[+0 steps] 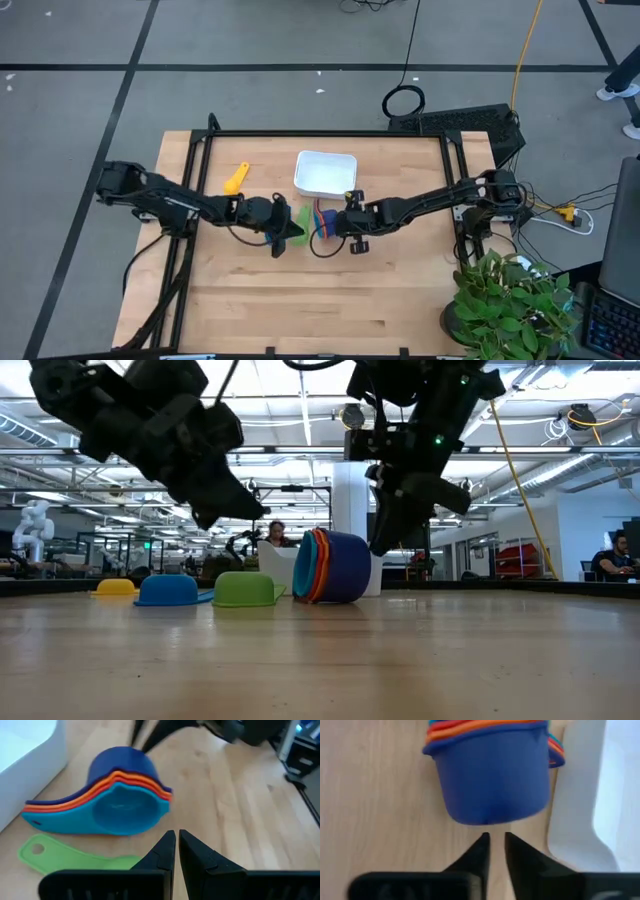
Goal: Nest measuring cups in basket
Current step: Adjust the measuring cups
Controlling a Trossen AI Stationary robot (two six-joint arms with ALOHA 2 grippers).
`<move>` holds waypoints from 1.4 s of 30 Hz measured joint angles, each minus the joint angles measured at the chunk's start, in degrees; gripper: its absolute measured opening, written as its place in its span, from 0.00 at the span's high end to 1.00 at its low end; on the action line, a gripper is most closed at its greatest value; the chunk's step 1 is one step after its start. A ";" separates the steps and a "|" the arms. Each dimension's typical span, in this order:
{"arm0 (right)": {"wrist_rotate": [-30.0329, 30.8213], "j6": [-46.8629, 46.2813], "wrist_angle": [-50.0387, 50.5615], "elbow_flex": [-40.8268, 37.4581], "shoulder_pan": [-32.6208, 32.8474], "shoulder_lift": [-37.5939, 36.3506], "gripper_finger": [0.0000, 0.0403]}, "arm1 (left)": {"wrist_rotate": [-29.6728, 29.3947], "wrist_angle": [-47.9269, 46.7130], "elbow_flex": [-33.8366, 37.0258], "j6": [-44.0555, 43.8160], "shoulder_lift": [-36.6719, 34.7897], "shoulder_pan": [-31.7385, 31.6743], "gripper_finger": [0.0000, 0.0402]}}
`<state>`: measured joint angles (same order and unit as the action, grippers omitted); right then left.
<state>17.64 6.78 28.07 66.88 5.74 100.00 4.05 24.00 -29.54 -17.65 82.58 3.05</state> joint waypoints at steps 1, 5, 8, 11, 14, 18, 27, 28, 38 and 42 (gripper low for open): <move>-0.60 -0.10 -0.75 -0.38 0.02 -0.02 0.92 | 0.01 1.18 0.00 -0.34 1.18 -0.39 0.94; -3.17 -0.80 -5.80 -1.92 -0.07 0.36 0.98 | 0.02 6.08 0.00 -0.58 5.46 -1.96 0.94; -6.55 -2.11 -10.64 -3.70 -0.40 0.36 0.97 | 0.11 7.91 -0.67 -0.57 8.51 -3.40 0.94; -7.27 -2.76 -13.38 -5.36 -0.44 0.40 0.97 | 1.65 7.42 -3.02 -0.52 11.57 -4.65 0.94; -7.31 -3.51 -14.33 -5.55 -0.48 0.44 0.99 | 3.65 7.49 -6.22 -0.28 14.56 -5.00 0.94; -9.09 -5.32 -15.27 -5.60 -0.35 0.46 1.00 | 4.55 6.94 -10.30 0.56 16.60 -4.56 0.94; -10.60 -8.83 -17.04 -5.62 1.97 0.46 1.00 | 6.67 -1.57 -16.58 2.04 16.69 -2.00 0.94; -11.61 -9.30 -17.06 -5.60 2.26 0.46 1.00 | 6.67 -3.23 -17.03 2.06 16.67 -1.81 0.94; -17.82 -13.86 -7.56 -5.60 5.34 0.37 1.00 | 6.64 -9.93 -18.14 1.88 16.69 -1.42 0.94; -17.71 -14.90 -3.87 -5.60 5.75 0.12 1.00 | 6.68 -9.53 -18.14 1.87 16.69 -1.42 0.94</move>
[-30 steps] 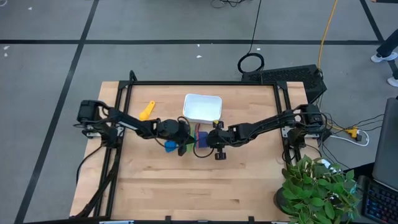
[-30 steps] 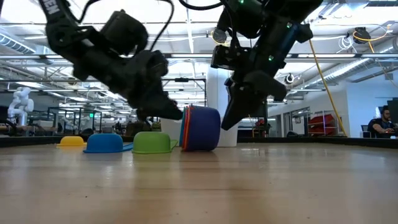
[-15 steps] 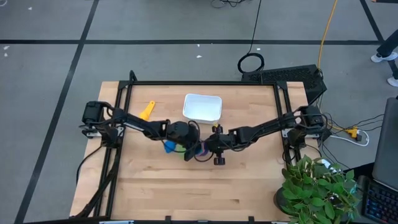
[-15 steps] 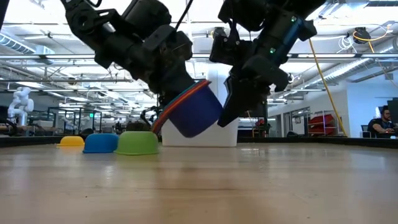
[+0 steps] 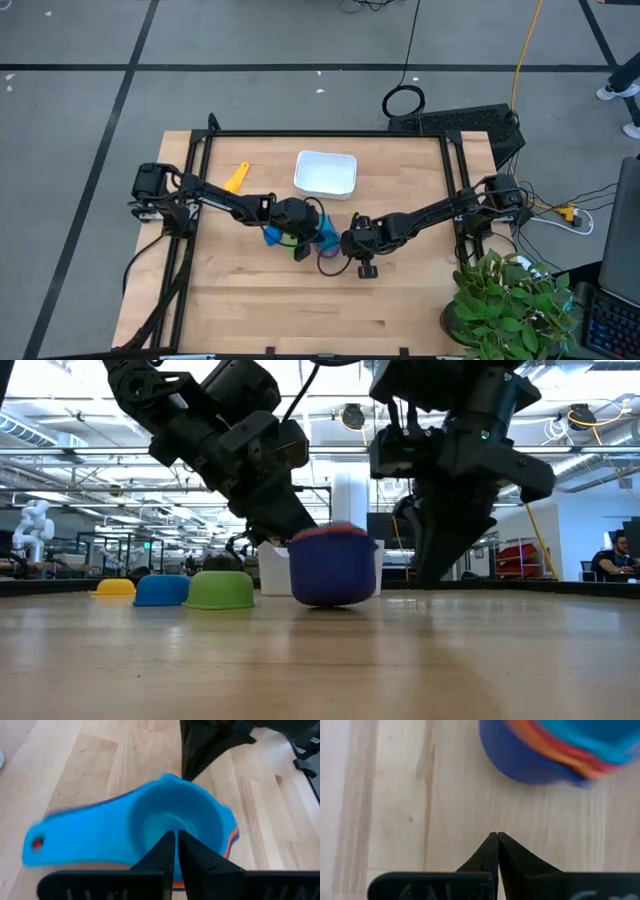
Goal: Nest measuring cups in basket
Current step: Adjust the measuring cups, then stack the green measuring cup on top of the light blue measuring cup
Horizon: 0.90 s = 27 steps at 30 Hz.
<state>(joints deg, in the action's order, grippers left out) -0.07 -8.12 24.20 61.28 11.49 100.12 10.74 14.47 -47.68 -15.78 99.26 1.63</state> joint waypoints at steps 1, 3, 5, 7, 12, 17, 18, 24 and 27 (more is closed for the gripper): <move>-0.03 -0.18 0.59 0.00 -0.01 0.00 1.00 | 0.32 0.02 0.00 0.13 0.00 0.00 0.94; -0.01 -0.21 0.99 0.00 -0.07 0.00 1.00 | 2.13 -0.60 0.00 0.24 -0.36 -0.18 0.94; -0.01 -0.21 1.21 0.00 -0.07 0.00 1.00 | 5.26 -4.07 0.09 0.87 -2.15 -0.71 0.94; -0.01 -0.19 2.18 0.00 -0.07 -0.02 1.00 | 6.63 -8.67 -0.02 1.78 -5.12 -1.24 0.94; 0.71 0.08 6.43 0.04 -0.24 -1.09 1.00 | 0.67 -24.58 0.15 5.20 -15.28 -1.60 0.94; 5.08 0.03 7.31 0.04 -0.26 -3.12 1.00 | -1.12 -31.73 2.21 5.68 -21.87 -1.21 0.94; 6.01 0.00 7.18 0.04 -0.26 -3.44 1.00 | -1.11 -31.76 2.84 5.61 -22.31 -0.79 0.94; 13.71 -0.21 5.22 0.04 -0.24 -6.03 0.99 | -0.33 -32.01 4.35 6.08 -20.84 2.81 0.79; 13.81 -0.21 3.64 0.04 -0.37 -7.24 0.97 | -3.06 -31.18 4.46 6.05 -19.22 4.23 0.64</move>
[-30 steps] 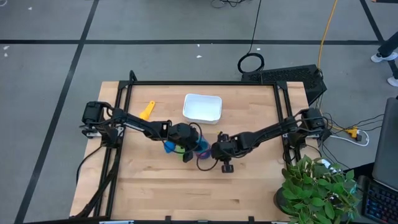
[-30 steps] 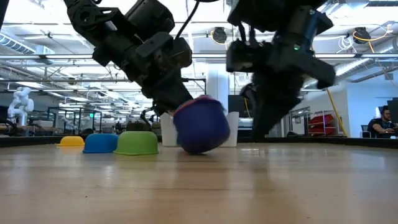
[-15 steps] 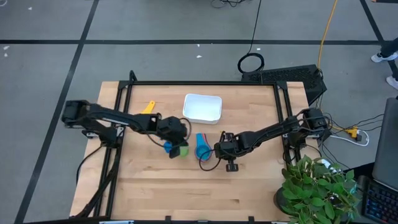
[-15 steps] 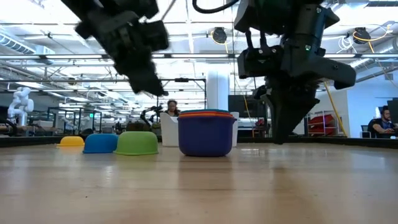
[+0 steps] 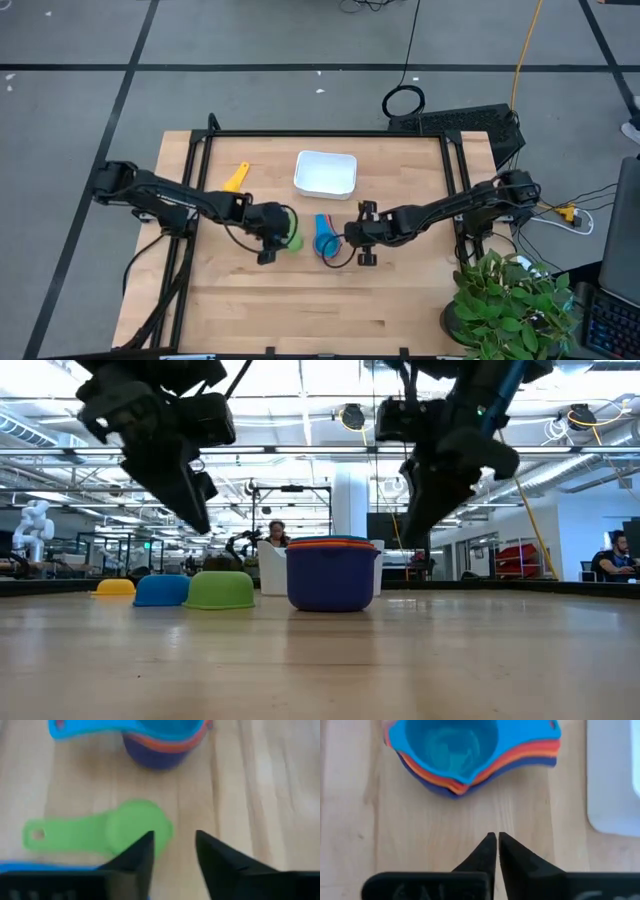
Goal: Nest measuring cups in basket
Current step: Stack the green measuring cup on top of the light blue measuring cup
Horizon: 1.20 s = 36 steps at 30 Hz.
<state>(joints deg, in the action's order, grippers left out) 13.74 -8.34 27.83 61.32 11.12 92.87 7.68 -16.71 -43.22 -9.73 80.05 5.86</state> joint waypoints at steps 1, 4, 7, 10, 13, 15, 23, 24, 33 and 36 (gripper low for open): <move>-0.02 0.02 -0.46 0.00 -0.03 -0.42 0.96 | -1.17 1.59 -0.12 0.07 0.91 0.41 0.59; -0.22 0.07 -2.37 0.00 -0.03 -1.04 0.90 | -3.60 2.12 -0.01 1.44 3.16 1.21 0.44; -0.22 -0.01 -2.95 0.00 -0.05 -1.46 0.81 | -4.18 3.27 -0.07 1.96 4.47 1.37 0.31; -0.09 -0.71 -3.55 0.00 -0.03 -1.42 0.70 | -6.07 3.43 -0.25 2.04 5.69 1.30 0.20; -0.02 -1.32 -4.05 -0.02 -0.08 -1.41 0.60 | -6.56 4.34 -0.23 2.23 6.57 1.16 0.12; 0.00 -1.40 -4.70 -0.23 -0.32 -1.44 0.55 | -6.79 4.93 -0.31 2.95 7.64 1.01 0.10; -0.04 -1.49 -9.19 -2.94 -0.62 -1.44 0.48 | -6.77 6.28 -0.24 3.73 13.76 0.23 0.14; -0.04 -1.49 -9.33 -3.16 -0.62 -1.41 0.48 | -6.77 6.33 -0.23 3.77 14.18 0.10 0.16; -0.04 -2.73 -9.66 -4.13 -0.62 -1.39 0.48 | -5.78 11.21 -0.22 4.24 15.23 -0.27 0.33; -0.04 -2.99 -9.64 -4.13 -0.62 -1.39 0.48 | -6.02 12.17 -0.22 4.74 15.24 -0.25 0.33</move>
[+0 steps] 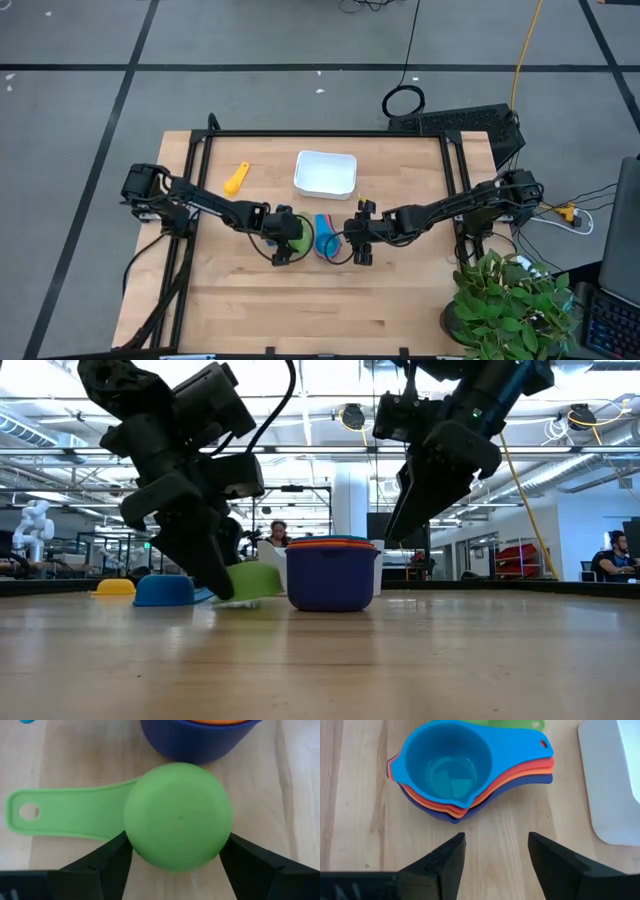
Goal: Nest measuring cups in basket
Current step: Stack the green measuring cup on top of the light blue measuring cup
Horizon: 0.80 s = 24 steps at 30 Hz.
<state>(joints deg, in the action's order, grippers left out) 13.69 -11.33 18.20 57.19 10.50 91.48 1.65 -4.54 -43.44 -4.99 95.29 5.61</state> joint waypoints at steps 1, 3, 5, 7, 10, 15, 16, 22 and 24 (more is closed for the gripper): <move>0.00 0.00 0.00 0.00 0.00 0.00 0.48 | -0.32 -0.02 0.00 0.00 -0.01 0.00 0.33; 0.00 0.00 0.02 0.00 0.00 0.00 0.48 | -0.58 -0.56 0.00 0.02 -0.64 -0.02 0.33; -0.05 0.00 0.03 0.00 0.00 0.00 0.48 | -0.68 -0.73 0.00 0.02 -1.51 -0.02 0.34; -0.07 0.00 0.07 0.00 0.00 0.00 0.48 | -0.70 -2.98 0.00 0.04 -3.30 -0.02 0.38; -0.06 0.00 0.00 0.00 0.00 0.00 0.48 | -0.72 -5.43 -0.06 0.04 -5.88 -0.35 0.45; -0.03 0.00 -0.28 0.00 0.00 0.00 0.48 | -0.80 -9.85 -0.05 0.04 -10.66 -0.79 0.60; -0.02 0.00 -0.40 0.00 -0.01 0.00 0.48 | -0.70 -10.13 0.00 0.02 -11.22 -0.85 0.63; -0.02 0.00 -0.88 0.00 0.00 0.00 0.48 | 3.20 -3.19 -0.04 0.28 -12.15 -0.29 0.66; 0.00 0.00 -1.28 0.00 -0.02 0.00 0.48 | 3.75 -0.32 -0.04 0.39 -11.05 0.24 0.60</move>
<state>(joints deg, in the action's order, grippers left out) 13.69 -11.33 16.92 57.19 10.48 91.48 5.41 -4.86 -43.48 -4.60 84.24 5.85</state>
